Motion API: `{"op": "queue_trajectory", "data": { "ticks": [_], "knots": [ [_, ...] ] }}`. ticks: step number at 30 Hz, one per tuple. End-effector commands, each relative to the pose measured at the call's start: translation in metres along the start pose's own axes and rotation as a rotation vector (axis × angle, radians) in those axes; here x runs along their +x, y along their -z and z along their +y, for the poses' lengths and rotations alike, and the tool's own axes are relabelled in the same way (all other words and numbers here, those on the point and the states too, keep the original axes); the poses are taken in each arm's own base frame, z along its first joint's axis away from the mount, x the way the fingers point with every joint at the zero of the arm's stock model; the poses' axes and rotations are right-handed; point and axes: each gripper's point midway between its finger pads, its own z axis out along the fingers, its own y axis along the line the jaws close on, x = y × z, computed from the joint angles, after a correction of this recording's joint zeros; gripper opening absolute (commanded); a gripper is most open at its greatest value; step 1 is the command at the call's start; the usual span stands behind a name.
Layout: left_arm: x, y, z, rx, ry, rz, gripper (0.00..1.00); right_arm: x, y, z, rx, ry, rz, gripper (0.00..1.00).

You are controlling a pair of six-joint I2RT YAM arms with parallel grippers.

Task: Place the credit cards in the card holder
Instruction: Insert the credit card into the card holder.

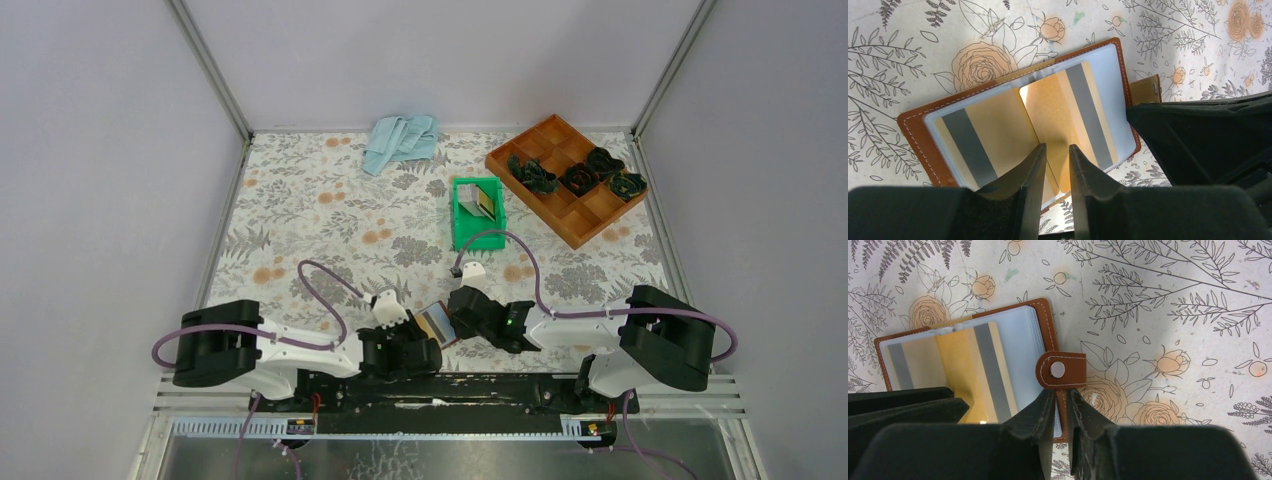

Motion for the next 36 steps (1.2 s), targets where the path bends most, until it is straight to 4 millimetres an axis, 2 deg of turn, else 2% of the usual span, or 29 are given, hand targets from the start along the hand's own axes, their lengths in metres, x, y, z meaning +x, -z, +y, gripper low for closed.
{"op": "queue_trajectory", "data": {
  "ticks": [1, 16, 30, 36],
  "knots": [
    [-0.009, -0.003, -0.013, 0.027, -0.019, -0.051, 0.31, 0.047, 0.004, -0.033, 0.110, 0.095, 0.163, 0.19],
    [-0.020, -0.012, -0.026, 0.042, -0.028, -0.089, 0.32, 0.049, 0.003, -0.031, 0.106, 0.102, 0.169, 0.19],
    [-0.017, -0.017, -0.046, 0.081, -0.042, -0.082, 0.31, 0.051, 0.002, -0.031, 0.106, 0.099, 0.170, 0.19],
    [-0.017, -0.020, -0.045, 0.075, -0.041, -0.078, 0.31, 0.052, 0.002, -0.033, 0.112, 0.096, 0.170, 0.19]
  ]
}}
